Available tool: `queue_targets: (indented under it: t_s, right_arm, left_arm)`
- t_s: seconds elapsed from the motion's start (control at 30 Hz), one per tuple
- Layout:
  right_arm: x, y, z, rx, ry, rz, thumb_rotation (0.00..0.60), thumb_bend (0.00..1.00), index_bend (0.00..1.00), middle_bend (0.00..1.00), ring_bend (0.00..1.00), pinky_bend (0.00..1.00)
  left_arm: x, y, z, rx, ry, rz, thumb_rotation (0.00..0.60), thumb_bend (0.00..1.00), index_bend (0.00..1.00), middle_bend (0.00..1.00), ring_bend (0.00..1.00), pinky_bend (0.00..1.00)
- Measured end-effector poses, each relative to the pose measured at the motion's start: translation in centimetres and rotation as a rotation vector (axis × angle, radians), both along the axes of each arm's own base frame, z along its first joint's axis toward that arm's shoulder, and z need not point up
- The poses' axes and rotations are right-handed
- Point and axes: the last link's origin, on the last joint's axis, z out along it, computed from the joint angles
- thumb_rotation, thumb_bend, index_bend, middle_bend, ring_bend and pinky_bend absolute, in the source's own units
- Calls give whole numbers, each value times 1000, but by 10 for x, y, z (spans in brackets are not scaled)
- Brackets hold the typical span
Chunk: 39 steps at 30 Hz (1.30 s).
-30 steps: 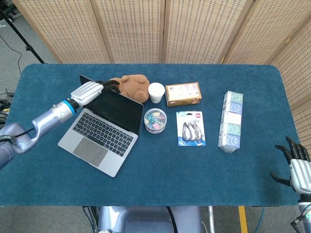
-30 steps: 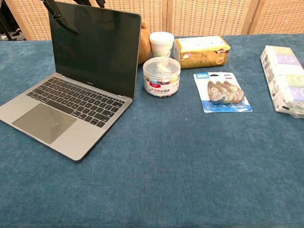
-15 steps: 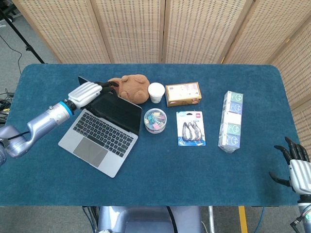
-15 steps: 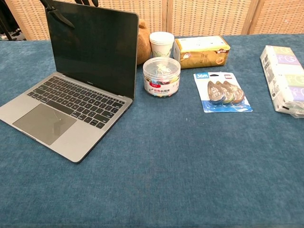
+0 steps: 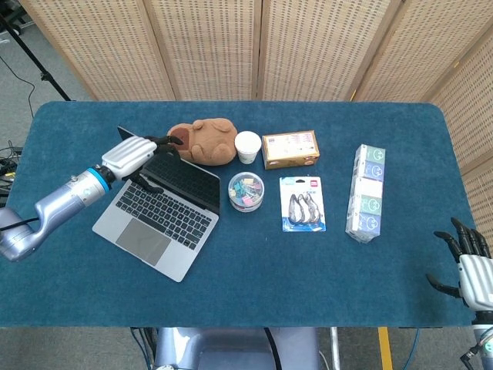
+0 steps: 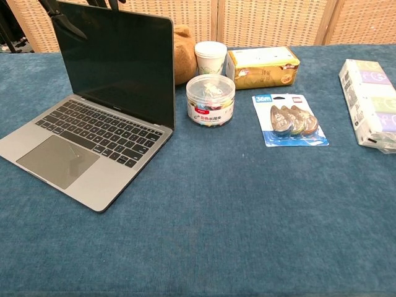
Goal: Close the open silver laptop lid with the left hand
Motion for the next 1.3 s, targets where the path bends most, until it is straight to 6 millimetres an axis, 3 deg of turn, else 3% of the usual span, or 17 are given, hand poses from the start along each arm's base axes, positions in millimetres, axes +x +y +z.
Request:
queue_targets:
  t_s: [0.8,1.3]
  right_arm:
    - [3,2,-1,0,4,13,600,228,200,0,0,0]
    - [4,4,0,-2,4,20,600,227,204,0,0,0]
  left_arm:
    - [11,-27,20,-34,-4,7,600,92,401,234,311,287]
    - [7,-39,18,-86,10,32,600,93,407,240,317,290]
